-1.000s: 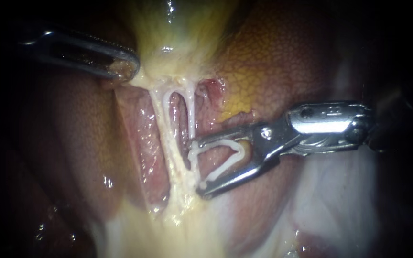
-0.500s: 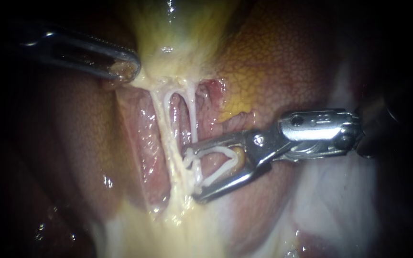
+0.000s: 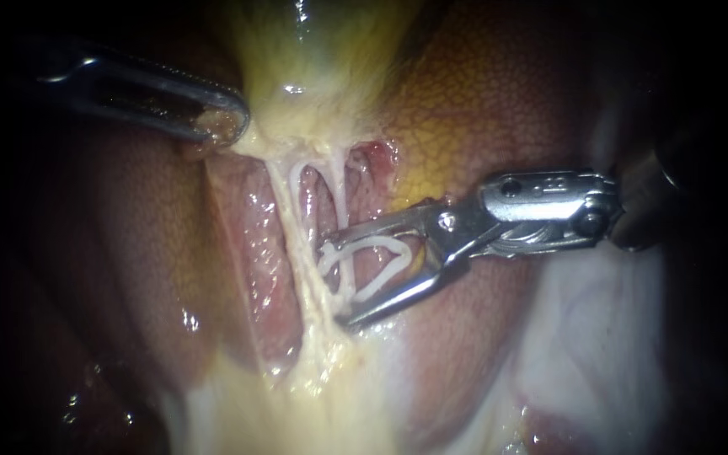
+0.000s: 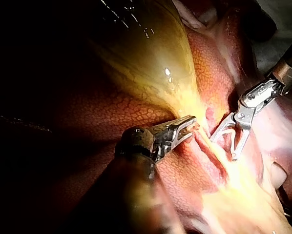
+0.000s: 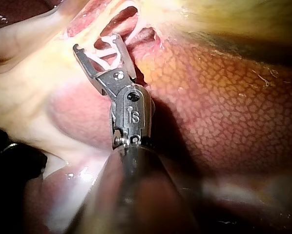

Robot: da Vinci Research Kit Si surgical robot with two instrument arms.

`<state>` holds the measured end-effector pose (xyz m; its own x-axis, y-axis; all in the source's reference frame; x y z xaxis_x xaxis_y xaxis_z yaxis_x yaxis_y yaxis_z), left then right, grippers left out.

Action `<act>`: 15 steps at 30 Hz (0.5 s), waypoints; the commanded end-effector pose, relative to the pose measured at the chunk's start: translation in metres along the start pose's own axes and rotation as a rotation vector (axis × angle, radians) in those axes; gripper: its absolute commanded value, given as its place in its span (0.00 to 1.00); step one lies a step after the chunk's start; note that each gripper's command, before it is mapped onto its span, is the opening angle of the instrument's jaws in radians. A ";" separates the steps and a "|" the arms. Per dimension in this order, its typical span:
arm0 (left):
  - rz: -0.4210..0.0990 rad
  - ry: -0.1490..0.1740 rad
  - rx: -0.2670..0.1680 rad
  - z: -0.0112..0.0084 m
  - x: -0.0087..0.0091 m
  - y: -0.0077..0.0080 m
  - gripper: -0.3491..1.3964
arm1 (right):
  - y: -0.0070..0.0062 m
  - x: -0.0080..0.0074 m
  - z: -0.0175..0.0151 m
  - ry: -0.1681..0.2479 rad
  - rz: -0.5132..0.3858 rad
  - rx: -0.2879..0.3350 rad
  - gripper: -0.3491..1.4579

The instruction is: Clipping first clip left tube

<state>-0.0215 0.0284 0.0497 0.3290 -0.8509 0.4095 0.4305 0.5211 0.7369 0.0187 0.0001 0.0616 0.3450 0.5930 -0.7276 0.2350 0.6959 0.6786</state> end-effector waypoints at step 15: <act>0.000 0.000 0.001 0.0000 0.0000 0.0000 0.00 | -0.0001 0.0015 0.0031 0.088 -0.017 0.153 0.49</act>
<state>-0.0215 0.0284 0.0497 0.3295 -0.8508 0.4094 0.4302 0.5213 0.7370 0.0222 -0.0005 0.0606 0.2527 0.6217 -0.7413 0.3878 0.6369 0.6663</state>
